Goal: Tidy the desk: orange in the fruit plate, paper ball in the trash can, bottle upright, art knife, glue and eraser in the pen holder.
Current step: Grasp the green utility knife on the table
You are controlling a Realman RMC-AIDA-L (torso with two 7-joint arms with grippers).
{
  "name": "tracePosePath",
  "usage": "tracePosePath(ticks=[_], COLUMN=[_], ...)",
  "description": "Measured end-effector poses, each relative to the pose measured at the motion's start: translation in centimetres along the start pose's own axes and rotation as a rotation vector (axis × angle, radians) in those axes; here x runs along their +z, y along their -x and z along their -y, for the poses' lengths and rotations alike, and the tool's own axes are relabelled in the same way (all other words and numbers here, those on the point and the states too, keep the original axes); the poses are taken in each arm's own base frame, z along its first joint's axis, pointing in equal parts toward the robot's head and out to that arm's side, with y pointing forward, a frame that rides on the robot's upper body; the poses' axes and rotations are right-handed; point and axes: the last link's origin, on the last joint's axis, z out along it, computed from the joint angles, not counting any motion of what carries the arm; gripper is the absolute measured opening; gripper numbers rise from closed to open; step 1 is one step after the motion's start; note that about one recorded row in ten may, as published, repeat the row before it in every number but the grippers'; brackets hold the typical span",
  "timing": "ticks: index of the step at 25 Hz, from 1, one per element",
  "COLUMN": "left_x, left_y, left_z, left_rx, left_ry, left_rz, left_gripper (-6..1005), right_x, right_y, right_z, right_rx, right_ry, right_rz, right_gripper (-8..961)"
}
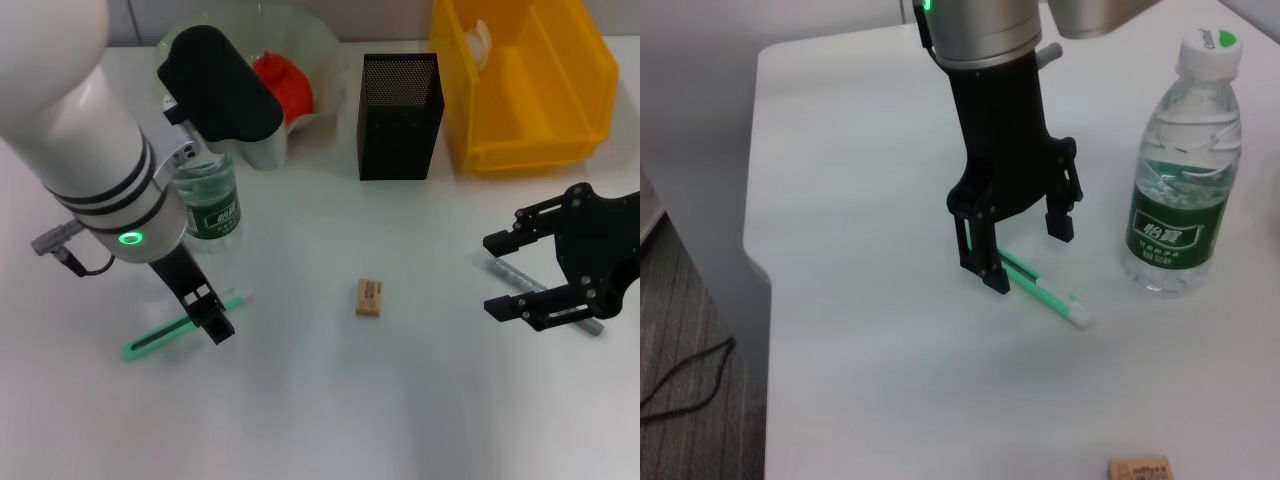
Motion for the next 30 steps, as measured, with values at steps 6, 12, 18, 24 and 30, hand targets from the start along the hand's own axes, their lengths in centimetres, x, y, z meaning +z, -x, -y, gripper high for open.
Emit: tracePosePath(ticks=[6, 12, 18, 24, 30], left_x=[0.5, 1.0, 2.1, 2.6, 2.8], left_y=[-0.8, -1.1, -1.5, -1.6, -1.7], left_z=[-0.5, -0.6, -0.5, -0.4, -0.6], left_rx=[0.027, 0.038, 0.054, 0.064, 0.072], left_ry=[-0.022, -0.031, -0.045, -0.090, -0.099], left_rz=[0.019, 0.019, 0.038, 0.051, 0.050], left_gripper=[719, 703, 682, 665, 663], right_x=[0.0, 0.1, 0.2, 0.1, 0.1], right_y=[-0.2, -0.2, -0.2, -0.2, -0.3], right_z=[0.0, 0.1, 0.0, 0.0, 0.1], right_rx=[-0.001, 0.001, 0.001, -0.001, 0.003], right_ry=[0.000, -0.002, 0.002, -0.001, -0.006], right_rz=[0.000, 0.000, -0.001, -0.006, -0.008], right_gripper=[650, 650, 650, 650, 649])
